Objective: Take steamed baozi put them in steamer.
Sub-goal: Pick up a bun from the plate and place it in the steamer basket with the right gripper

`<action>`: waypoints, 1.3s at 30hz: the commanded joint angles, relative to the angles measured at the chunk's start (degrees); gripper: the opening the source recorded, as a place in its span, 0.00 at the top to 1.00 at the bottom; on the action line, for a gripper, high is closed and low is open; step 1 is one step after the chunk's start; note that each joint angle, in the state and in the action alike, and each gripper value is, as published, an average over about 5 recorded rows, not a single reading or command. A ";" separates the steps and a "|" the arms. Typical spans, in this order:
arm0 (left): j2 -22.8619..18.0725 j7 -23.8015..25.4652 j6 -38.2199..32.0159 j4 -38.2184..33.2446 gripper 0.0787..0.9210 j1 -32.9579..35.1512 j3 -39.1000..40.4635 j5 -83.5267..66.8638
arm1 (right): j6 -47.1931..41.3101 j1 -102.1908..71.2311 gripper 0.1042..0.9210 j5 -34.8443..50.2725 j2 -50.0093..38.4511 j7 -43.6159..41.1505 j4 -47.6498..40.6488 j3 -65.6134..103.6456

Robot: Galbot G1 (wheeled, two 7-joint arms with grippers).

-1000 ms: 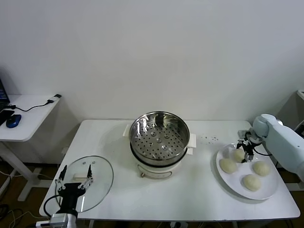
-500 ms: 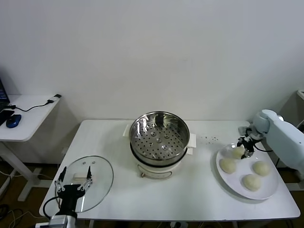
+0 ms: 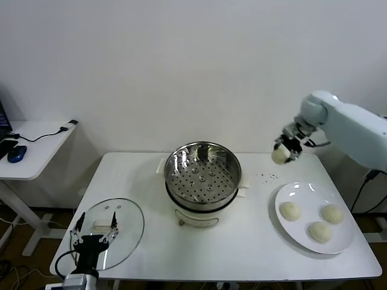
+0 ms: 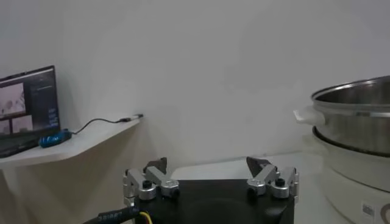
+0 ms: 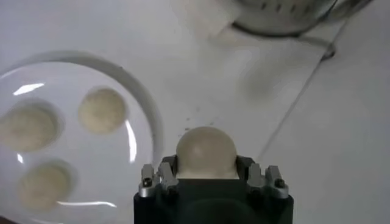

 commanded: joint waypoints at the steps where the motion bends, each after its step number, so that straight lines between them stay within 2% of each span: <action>1: -0.20 -0.08 0.25 -0.24 0.12 -0.04 0.02 0.24 | 13.68 9.92 0.36 -6.76 12.00 1.86 6.71 -5.18; 9: 0.00 -0.10 0.64 -0.34 0.12 -0.24 0.08 0.26 | 18.17 -2.96 0.36 -21.36 18.89 4.53 5.19 2.15; 15: 0.24 -0.13 0.70 -0.30 0.12 -0.08 -0.27 0.18 | 20.33 -11.05 0.36 -30.33 23.59 5.84 -0.53 7.44; 31: 0.05 -0.29 0.59 0.05 0.12 0.26 -0.48 0.09 | 21.47 -17.61 0.36 -36.30 28.14 7.61 -11.44 10.11; 39: -0.01 -0.28 0.72 -0.05 0.12 0.37 -0.19 0.35 | 20.43 -18.03 0.31 -37.57 28.36 8.45 -12.05 11.15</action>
